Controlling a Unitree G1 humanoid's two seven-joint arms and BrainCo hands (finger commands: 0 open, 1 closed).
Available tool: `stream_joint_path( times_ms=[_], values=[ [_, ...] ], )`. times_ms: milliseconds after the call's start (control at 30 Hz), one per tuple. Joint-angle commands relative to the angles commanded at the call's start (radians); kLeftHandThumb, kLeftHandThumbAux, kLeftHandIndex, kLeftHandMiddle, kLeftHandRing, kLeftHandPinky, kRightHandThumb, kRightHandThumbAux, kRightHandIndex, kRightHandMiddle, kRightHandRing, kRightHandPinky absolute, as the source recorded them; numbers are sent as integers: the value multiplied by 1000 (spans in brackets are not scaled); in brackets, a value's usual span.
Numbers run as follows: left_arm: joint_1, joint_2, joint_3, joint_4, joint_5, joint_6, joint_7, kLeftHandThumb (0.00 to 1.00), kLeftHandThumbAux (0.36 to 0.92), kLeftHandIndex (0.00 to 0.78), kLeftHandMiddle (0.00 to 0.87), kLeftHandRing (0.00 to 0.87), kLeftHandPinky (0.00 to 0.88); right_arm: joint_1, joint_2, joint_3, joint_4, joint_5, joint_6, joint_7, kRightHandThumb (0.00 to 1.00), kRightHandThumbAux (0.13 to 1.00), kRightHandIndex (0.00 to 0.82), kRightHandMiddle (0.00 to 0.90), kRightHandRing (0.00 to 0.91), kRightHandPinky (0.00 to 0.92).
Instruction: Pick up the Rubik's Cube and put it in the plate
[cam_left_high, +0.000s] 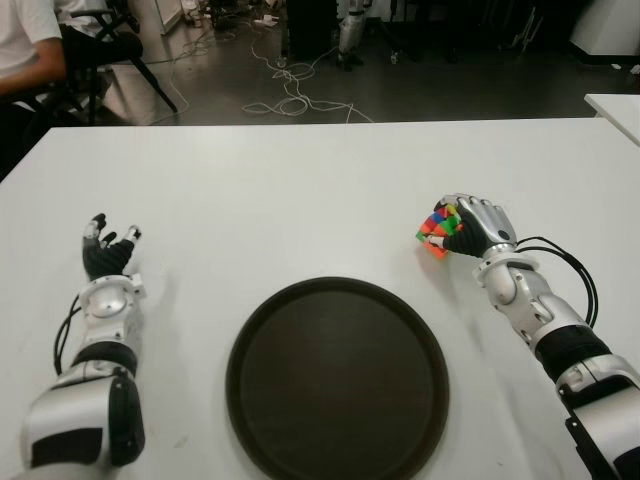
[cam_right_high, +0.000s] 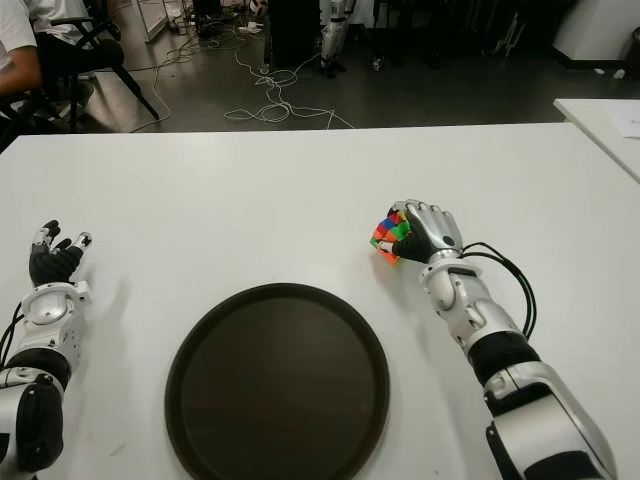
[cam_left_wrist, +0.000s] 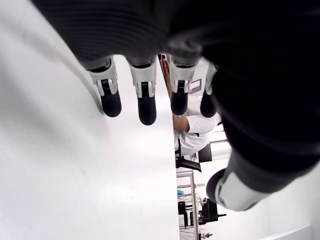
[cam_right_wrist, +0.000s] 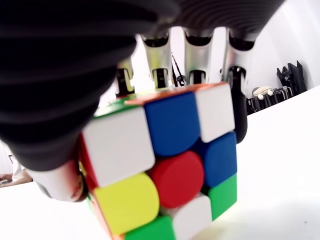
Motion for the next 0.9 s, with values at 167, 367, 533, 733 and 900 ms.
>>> stream_joint_path(
  times_ms=[167, 367, 533, 733, 900],
  values=[
    [0, 0, -2, 0, 0, 1, 4, 0, 723, 46, 81, 75, 72, 6, 8, -17, -6, 22, -3, 9, 701, 717, 434, 757, 771, 781],
    [0, 0, -3, 1, 1, 1, 11, 0, 736, 53, 90, 84, 77, 11, 29, -50, -11, 58, -11, -2, 703, 717, 437, 779, 789, 790],
    [-1, -1, -3, 2, 0, 1, 12, 0, 750, 51, 86, 84, 78, 12, 53, -82, -9, 96, -30, -16, 704, 718, 438, 788, 790, 782],
    [-1, -2, -4, 1, 0, 1, 14, 0, 742, 50, 87, 84, 74, 9, 91, -132, -10, 159, -64, -15, 704, 718, 439, 795, 795, 786],
    [0, -3, -5, 1, 0, -1, 13, 0, 755, 49, 84, 79, 73, 2, 128, -163, -32, 206, -68, 6, 705, 718, 440, 800, 803, 793]
  ],
)
